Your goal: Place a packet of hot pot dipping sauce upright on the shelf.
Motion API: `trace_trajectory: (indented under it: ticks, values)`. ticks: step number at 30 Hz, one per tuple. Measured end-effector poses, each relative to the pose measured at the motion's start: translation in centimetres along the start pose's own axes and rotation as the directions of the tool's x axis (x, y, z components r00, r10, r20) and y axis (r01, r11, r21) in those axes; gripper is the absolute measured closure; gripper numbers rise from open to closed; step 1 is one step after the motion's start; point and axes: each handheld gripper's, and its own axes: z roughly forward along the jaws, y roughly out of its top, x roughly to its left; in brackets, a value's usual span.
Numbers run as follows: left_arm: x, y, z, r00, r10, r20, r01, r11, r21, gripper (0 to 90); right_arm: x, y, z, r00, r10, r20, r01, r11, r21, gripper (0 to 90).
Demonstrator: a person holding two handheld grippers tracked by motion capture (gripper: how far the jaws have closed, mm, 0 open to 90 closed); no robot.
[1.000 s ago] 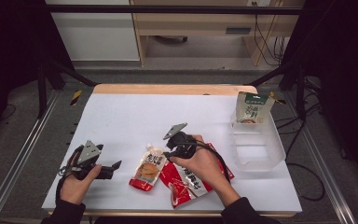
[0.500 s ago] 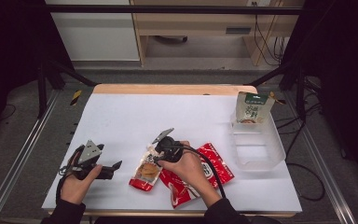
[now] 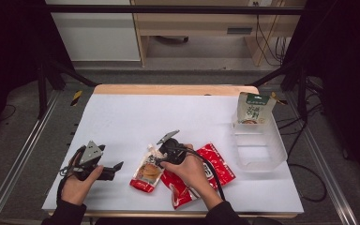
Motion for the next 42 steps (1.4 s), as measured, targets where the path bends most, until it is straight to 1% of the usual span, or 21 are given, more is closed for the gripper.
trace_trajectory:
  ticks: [4,10,11,12,13,14,15,16,18,19,22,23,24,26,30,32,34,38,39,41,42]
  values:
    - [-0.1,0.0,0.0,1.0000,0.001,0.001,-0.001,1.0000,0.002,6.9,-0.1,-0.2,0.1,0.9998,0.018,-0.007,-0.018,0.9998,0.001,45.4]
    - [-0.1,0.0,0.2,1.0000,0.007,0.002,-0.007,0.9999,0.010,6.9,0.0,-0.3,0.2,0.9992,0.035,-0.019,-0.035,0.9994,0.004,50.7]
    - [-0.2,0.0,0.2,1.0000,0.008,0.001,-0.008,0.9999,0.009,6.9,0.0,-0.3,0.2,0.9994,0.029,-0.018,-0.029,0.9996,0.001,53.5]
    - [-0.2,0.0,0.2,1.0000,0.009,0.003,-0.009,0.9999,0.010,6.9,0.1,-0.4,0.1,0.9997,0.026,-0.002,-0.026,0.9997,0.002,56.8]
    - [-0.2,0.0,0.2,0.9999,0.011,0.003,-0.011,0.9999,0.010,6.9,0.1,-0.5,0.1,0.9998,0.022,0.000,-0.022,0.9997,-0.003,59.5]
    - [-0.3,0.1,0.3,0.9999,0.012,0.003,-0.012,0.9999,0.011,6.9,0.2,-0.6,0.1,0.9996,0.028,0.003,-0.028,0.9996,-0.007,63.3]
    - [-0.3,0.1,0.3,0.9999,0.012,0.004,-0.012,0.9999,0.011,6.9,0.2,-0.7,0.0,0.9997,0.021,0.012,-0.020,0.9997,-0.010,67.5]
    - [-0.3,0.1,0.3,0.9999,0.013,0.005,-0.013,0.9998,0.012,6.9,0.4,-0.8,0.0,0.9997,0.023,0.011,-0.023,0.9996,-0.015,71.0]
    - [-0.4,0.1,0.3,0.9999,0.016,0.004,-0.016,0.9998,0.013,6.9,0.5,-0.8,-0.1,0.9999,0.011,0.009,-0.011,0.9999,-0.013,77.7]
    - [-0.4,0.1,0.3,0.9998,0.018,0.007,-0.018,0.9998,0.013,6.9,0.6,-0.8,-0.1,0.9999,0.013,0.004,-0.013,0.9997,-0.018,79.7]
    - [-0.4,0.1,0.4,0.9997,0.022,0.009,-0.022,0.9996,0.017,6.9,0.8,-0.5,0.1,1.0000,0.005,0.005,-0.005,0.9999,-0.015,85.7]
    - [-0.4,0.2,0.4,0.9997,0.022,0.009,-0.022,0.9996,0.016,6.9,0.9,-0.4,0.1,1.0000,0.004,0.001,-0.004,0.9997,-0.025,86.5]
    - [-0.4,0.2,0.4,0.9997,0.022,0.011,-0.022,0.9997,0.015,6.9,1.0,-0.3,0.1,0.9999,-0.011,0.010,0.011,0.9995,-0.028,87.0]
    - [-0.3,0.2,0.4,0.9997,0.018,0.014,-0.018,0.9998,0.012,6.9,1.2,0.0,-0.2,0.9994,-0.025,0.024,0.026,0.9986,-0.045,87.7]
    - [-0.3,0.2,0.2,0.9998,0.011,0.018,-0.011,0.9999,0.003,6.9,1.5,0.4,-0.7,0.9987,-0.044,0.025,0.046,0.9958,-0.079,88.2]
    - [-0.2,0.2,0.2,0.9997,0.009,0.021,-0.009,1.0000,0.000,7.0,1.7,0.6,-0.9,0.9979,-0.058,0.030,0.060,0.9946,-0.085,88.4]
    - [-0.1,0.3,0.1,0.9997,0.001,0.024,-0.001,1.0000,-0.004,7.2,1.8,0.9,-1.3,0.9972,-0.071,0.024,0.073,0.9922,-0.101,88.6]
    - [0.3,0.6,-0.4,0.9994,-0.012,0.032,0.013,0.9996,-0.025,7.3,2.2,1.8,-2.3,0.9949,-0.099,0.021,0.101,0.9845,-0.143,88.7]
    - [0.3,0.6,-0.4,0.9994,-0.012,0.032,0.013,0.9996,-0.025,7.4,2.3,2.1,-2.6,0.9942,-0.106,0.017,0.107,0.9822,-0.154,88.8]
    - [0.5,1.0,-1.0,0.9998,-0.008,0.020,0.008,0.9993,-0.035,7.4,2.5,2.5,-3.3,0.9918,-0.127,0.014,0.127,0.9771,-0.171,88.8]
    - [0.6,1.1,-1.2,0.9997,-0.007,0.023,0.008,0.9990,-0.044,7.5,2.6,2.7,-3.6,0.9905,-0.137,0.012,0.137,0.9744,-0.178,88.8]
